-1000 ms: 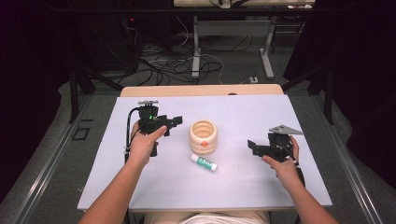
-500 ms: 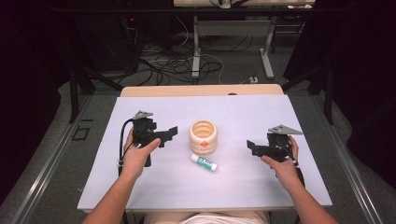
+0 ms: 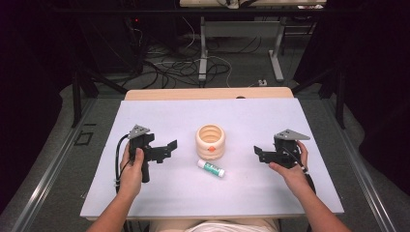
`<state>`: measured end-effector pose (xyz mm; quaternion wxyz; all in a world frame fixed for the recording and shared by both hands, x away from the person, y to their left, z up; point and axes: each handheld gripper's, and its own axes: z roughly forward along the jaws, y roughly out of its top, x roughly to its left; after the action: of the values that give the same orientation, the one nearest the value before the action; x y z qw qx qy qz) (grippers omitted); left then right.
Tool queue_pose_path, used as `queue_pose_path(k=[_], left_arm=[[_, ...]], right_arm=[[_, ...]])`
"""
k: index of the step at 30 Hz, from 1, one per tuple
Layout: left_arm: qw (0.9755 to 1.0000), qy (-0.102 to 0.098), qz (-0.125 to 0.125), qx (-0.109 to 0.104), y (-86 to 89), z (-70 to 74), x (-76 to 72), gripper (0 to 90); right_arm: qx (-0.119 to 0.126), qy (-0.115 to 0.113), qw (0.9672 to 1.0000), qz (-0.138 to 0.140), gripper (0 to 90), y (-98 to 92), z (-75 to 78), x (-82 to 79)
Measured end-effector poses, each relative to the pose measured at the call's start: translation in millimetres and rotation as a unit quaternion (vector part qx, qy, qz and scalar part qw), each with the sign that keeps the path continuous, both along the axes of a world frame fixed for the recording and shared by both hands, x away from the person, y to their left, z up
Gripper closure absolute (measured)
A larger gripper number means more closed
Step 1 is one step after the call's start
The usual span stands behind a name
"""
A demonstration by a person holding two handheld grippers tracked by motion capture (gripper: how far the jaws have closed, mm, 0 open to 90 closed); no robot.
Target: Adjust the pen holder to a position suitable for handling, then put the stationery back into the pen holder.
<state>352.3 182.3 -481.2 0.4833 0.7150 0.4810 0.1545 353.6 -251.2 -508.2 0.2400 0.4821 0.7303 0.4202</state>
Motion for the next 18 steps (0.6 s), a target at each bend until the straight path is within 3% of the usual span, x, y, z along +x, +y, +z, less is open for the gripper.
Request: queue_pose_path(k=[4, 11, 18], left_arm=[[0.9996, -0.021, -0.004, 0.019, -0.8, -2.8, -5.2, 0.6], [0.9989, -0.029, -0.019, 0.033, -4.9, -8.1, -7.0, 0.6], [0.9989, -0.018, -0.025, 0.035, -5.6, -11.4, -6.9, 0.6]], right_arm=[[-0.010, -0.002, 0.9998, 0.019, 13.2, 5.5, 2.0, -1.1], [-0.034, 0.019, 0.9973, 0.062, 14.7, 20.4, 4.5, -1.7], [-0.067, 0.035, 0.9920, 0.101, 14.8, 35.6, 7.8, 0.1]])
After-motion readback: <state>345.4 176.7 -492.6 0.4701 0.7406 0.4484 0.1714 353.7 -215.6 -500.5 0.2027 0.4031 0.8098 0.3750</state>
